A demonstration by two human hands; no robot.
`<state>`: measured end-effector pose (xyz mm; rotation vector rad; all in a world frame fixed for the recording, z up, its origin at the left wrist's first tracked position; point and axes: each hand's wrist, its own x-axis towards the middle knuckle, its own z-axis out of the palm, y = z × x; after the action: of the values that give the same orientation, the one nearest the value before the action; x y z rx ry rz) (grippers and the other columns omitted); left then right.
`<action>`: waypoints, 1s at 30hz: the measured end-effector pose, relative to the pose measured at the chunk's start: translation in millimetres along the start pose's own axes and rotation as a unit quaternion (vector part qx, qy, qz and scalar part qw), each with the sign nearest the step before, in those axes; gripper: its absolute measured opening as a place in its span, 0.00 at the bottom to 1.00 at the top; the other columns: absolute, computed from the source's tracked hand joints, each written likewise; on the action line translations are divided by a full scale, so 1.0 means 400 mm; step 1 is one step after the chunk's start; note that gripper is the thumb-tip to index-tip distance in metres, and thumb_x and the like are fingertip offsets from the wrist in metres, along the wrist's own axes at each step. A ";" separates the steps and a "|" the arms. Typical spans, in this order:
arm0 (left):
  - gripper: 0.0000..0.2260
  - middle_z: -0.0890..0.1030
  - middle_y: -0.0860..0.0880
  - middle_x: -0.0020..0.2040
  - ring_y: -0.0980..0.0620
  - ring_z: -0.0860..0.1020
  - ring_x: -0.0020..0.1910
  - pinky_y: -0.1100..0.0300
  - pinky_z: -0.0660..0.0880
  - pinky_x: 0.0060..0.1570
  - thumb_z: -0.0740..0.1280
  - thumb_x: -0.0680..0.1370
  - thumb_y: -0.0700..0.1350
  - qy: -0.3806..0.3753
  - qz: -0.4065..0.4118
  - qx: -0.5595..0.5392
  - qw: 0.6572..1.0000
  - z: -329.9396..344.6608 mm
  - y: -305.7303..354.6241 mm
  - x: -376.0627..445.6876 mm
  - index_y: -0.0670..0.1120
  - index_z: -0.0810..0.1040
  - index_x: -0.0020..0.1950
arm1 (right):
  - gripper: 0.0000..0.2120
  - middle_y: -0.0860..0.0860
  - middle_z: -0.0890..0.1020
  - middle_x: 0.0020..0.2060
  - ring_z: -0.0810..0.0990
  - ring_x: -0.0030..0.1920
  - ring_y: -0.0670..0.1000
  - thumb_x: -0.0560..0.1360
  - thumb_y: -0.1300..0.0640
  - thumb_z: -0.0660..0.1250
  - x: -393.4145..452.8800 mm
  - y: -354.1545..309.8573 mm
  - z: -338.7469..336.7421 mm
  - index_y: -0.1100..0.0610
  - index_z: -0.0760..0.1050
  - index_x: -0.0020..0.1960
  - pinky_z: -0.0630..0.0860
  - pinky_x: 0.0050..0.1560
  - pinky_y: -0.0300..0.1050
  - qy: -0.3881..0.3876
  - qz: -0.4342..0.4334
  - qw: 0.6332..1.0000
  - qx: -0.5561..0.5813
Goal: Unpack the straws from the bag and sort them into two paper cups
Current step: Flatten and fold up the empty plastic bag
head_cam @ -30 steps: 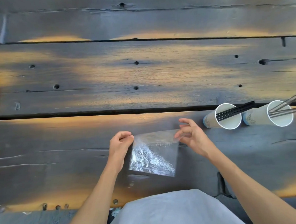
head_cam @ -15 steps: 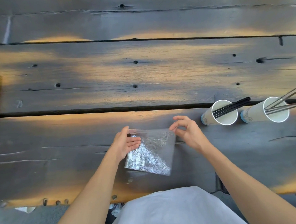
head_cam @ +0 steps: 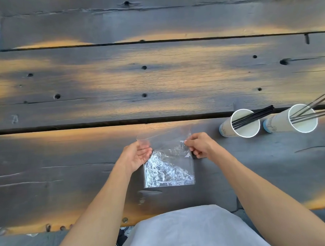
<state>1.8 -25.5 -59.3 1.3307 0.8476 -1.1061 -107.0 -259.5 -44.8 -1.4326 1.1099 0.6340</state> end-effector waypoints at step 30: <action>0.18 0.82 0.48 0.54 0.48 0.82 0.51 0.49 0.82 0.51 0.71 0.76 0.37 0.089 0.226 0.331 0.912 -0.034 -0.049 -0.008 0.52 0.77 0.63 | 0.07 0.55 0.84 0.43 0.80 0.41 0.48 0.77 0.59 0.69 0.038 0.043 -0.010 0.60 0.84 0.48 0.81 0.44 0.41 0.023 -0.121 0.991 0.043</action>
<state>-16.2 -10.0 -63.7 2.0915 0.2419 -0.9322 -116.9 -265.5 -65.1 -1.4856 0.9687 0.3787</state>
